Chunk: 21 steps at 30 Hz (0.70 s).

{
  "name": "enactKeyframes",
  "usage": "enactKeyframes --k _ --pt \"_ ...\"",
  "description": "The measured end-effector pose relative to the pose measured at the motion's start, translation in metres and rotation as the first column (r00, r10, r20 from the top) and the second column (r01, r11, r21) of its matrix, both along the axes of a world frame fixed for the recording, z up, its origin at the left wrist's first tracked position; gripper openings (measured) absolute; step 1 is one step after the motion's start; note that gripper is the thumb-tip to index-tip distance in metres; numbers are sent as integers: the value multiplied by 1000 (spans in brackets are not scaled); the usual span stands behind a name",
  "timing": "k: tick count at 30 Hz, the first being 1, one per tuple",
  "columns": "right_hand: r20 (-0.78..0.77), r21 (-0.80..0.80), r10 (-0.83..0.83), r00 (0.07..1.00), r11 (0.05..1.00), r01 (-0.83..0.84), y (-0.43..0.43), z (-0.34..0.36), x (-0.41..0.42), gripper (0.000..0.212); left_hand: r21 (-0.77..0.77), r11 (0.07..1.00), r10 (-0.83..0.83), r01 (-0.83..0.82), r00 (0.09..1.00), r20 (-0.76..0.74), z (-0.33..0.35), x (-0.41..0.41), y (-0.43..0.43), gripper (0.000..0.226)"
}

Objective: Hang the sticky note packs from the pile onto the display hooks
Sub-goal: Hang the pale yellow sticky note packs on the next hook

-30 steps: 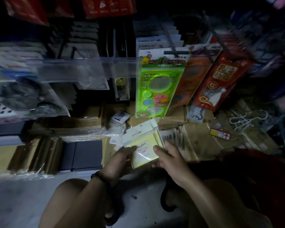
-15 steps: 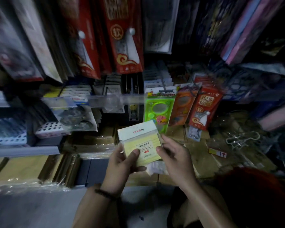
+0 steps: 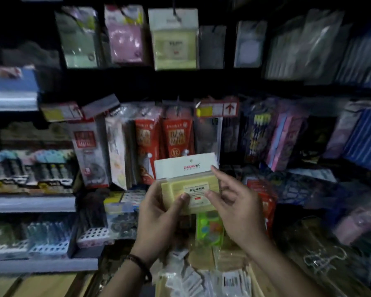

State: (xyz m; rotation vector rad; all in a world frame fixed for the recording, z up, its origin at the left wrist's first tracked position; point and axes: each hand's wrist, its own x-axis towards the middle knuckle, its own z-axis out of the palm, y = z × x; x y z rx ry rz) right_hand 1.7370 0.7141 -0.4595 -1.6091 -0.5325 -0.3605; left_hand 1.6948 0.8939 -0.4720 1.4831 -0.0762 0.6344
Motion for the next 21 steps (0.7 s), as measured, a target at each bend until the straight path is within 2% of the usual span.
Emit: enactKeyframes --k 6,10,15,18,21 --pt "165 -69 42 985 997 -30 7 88 11 55 93 995 20 -29 995 96 90 0 16 31" --pt "230 -36 78 970 997 -72 19 135 29 53 155 987 13 -35 990 140 140 1 31 33" --pt "296 -17 0 955 1000 6 39 176 55 53 211 957 149 -200 961 234 180 17 61 18" --pt "320 50 11 947 998 -29 54 198 76 53 243 919 235 -311 926 296 200 25 86 20" --pt "383 68 -39 923 998 14 67 216 96 53 238 895 297 -376 903 311 214 30 109 19"
